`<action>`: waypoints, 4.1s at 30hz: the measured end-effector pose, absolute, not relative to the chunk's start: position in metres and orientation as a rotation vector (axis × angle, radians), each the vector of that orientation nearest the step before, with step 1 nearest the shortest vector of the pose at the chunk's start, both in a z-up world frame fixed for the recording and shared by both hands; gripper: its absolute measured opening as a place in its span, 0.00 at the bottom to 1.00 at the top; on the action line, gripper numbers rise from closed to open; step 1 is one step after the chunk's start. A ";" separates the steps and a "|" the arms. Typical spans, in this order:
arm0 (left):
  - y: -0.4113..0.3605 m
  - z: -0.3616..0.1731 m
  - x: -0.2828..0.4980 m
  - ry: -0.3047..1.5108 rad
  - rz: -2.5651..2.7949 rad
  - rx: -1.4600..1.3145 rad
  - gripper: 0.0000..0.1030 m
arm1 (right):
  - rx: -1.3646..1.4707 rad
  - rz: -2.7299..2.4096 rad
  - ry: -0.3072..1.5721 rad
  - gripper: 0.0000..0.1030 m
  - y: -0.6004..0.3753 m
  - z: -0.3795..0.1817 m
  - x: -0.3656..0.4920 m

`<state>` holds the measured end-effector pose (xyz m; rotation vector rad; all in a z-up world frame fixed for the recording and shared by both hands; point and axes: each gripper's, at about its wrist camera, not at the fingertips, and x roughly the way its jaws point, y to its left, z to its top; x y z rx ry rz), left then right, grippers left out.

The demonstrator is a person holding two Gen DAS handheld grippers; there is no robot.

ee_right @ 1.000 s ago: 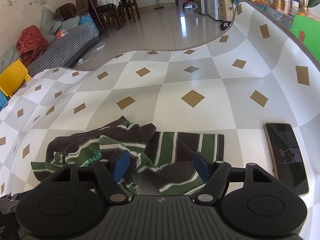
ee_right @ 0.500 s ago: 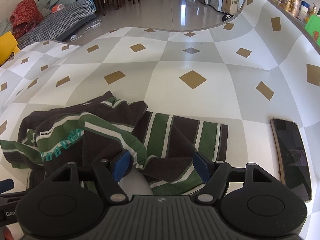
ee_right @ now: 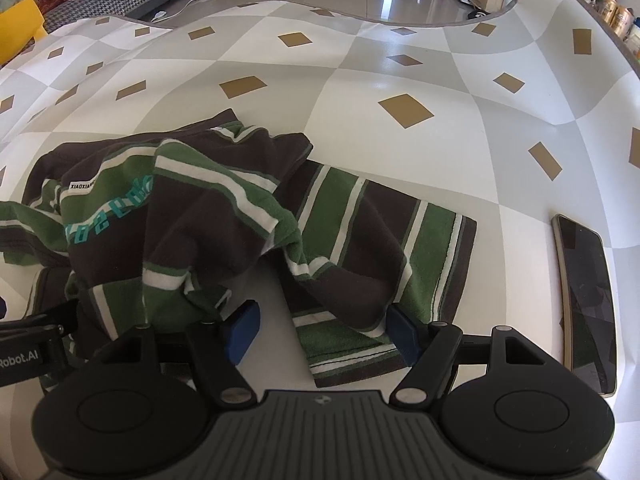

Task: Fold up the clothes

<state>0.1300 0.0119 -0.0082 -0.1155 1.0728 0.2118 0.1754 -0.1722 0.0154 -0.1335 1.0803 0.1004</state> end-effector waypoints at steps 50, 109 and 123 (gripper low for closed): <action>0.013 -0.011 0.129 1.092 0.182 -0.086 1.00 | 0.009 0.109 1.050 0.67 -0.161 0.006 0.199; 0.018 -0.015 0.038 1.053 0.070 -0.089 1.00 | -0.118 0.138 1.130 0.73 -0.179 0.008 0.103; 0.020 -0.016 0.039 1.052 0.068 -0.109 1.00 | -0.094 0.129 1.095 0.73 -0.181 0.007 0.098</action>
